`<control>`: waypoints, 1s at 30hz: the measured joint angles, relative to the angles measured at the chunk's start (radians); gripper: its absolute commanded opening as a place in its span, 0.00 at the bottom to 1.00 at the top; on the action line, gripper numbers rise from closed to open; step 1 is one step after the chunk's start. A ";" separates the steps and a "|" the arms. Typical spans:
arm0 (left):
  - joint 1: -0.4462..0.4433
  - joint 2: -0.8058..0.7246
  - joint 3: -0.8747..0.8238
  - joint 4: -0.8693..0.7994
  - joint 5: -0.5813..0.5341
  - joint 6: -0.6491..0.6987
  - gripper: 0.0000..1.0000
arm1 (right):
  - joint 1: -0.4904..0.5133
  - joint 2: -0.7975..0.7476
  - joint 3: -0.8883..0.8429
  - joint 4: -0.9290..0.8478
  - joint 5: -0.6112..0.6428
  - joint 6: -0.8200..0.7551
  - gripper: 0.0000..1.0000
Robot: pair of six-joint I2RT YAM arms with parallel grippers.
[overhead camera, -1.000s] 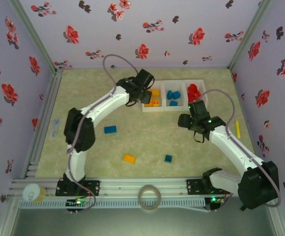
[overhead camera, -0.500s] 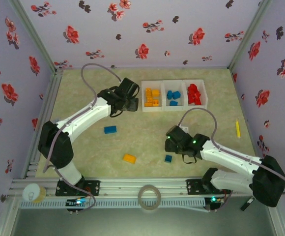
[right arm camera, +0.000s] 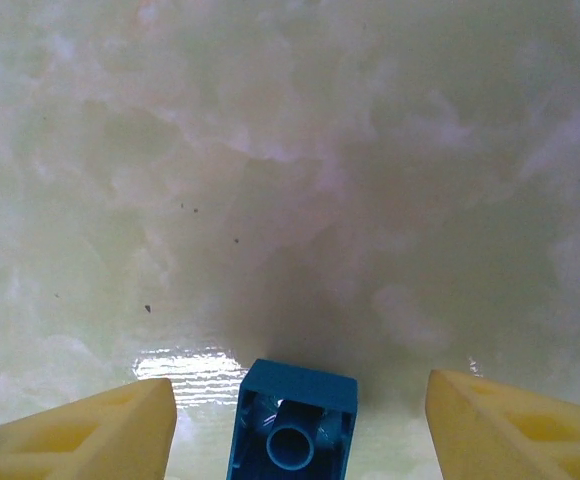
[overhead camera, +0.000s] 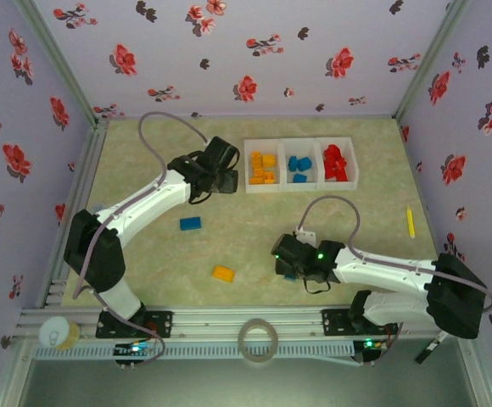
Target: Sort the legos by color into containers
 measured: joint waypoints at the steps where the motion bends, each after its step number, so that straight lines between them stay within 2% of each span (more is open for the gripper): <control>1: 0.000 0.000 0.000 0.000 0.000 0.000 0.62 | 0.006 0.008 -0.003 0.005 0.000 0.008 0.63; 13: 0.000 0.000 -0.004 0.001 0.000 0.000 0.62 | 0.034 0.061 -0.005 0.037 -0.001 0.048 0.48; 17: 0.000 -0.006 -0.011 0.004 0.001 0.000 0.62 | 0.034 0.079 -0.005 0.041 -0.002 0.051 0.40; 25: -0.001 -0.114 -0.064 0.044 0.018 0.004 0.62 | 0.035 0.089 0.002 0.036 0.002 0.040 0.33; 30: -0.021 -0.208 -0.114 0.103 0.051 0.032 0.62 | -0.050 0.082 0.056 0.006 0.015 -0.043 0.31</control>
